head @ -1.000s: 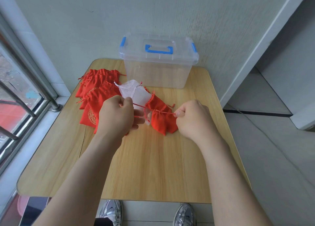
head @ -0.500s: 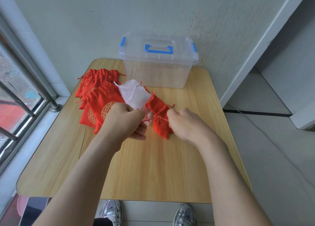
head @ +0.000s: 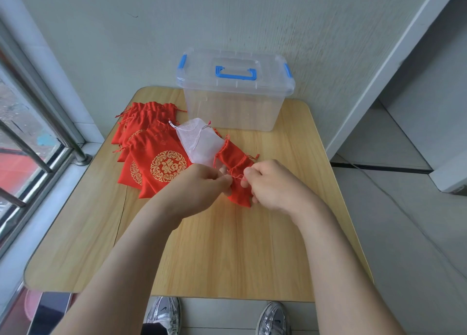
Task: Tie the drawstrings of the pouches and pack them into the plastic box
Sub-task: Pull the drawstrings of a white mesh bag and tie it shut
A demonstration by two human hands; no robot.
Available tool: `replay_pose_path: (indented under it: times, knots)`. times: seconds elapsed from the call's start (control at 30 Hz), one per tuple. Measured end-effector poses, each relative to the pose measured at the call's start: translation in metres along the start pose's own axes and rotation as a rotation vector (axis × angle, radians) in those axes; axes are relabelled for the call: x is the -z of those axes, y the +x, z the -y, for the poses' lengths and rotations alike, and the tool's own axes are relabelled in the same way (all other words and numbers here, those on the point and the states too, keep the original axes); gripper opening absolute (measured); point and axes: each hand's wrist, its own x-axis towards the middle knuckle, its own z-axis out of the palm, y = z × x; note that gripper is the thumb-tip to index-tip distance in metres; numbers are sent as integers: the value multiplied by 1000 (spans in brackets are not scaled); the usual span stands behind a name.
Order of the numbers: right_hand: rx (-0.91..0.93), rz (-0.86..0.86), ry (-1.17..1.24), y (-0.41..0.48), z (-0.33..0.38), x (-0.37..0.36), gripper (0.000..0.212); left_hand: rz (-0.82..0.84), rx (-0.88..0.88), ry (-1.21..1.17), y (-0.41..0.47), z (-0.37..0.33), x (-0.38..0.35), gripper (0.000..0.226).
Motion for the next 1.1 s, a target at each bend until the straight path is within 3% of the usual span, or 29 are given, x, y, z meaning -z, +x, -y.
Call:
replay_pose_path:
  times: [0.1,0.27,0.47,0.7,0.8,0.97,1.1]
  knots:
    - [32,-23,-30,-1,0,0,49,-16,-79,50,1,5,-1,34]
    - [39,44,-16,-1,0,0,43,-64,-111,148,1,3,2,35]
    - [82,-6,23,1,-1,-3,39,-98,-124,252,-1,1,3,35]
    - [122,10,52,1,3,-1,35,-220,-119,17,2,1,-2,32]
    - [164,-32,94,0,6,-4,43,-294,-98,-90,0,-3,-3,33]
    - [202,-176,199,2,8,-8,60,-268,-115,-215,-2,-8,0,32]
    - [200,-246,214,5,6,-8,46,-317,-131,-222,1,-5,0,37]
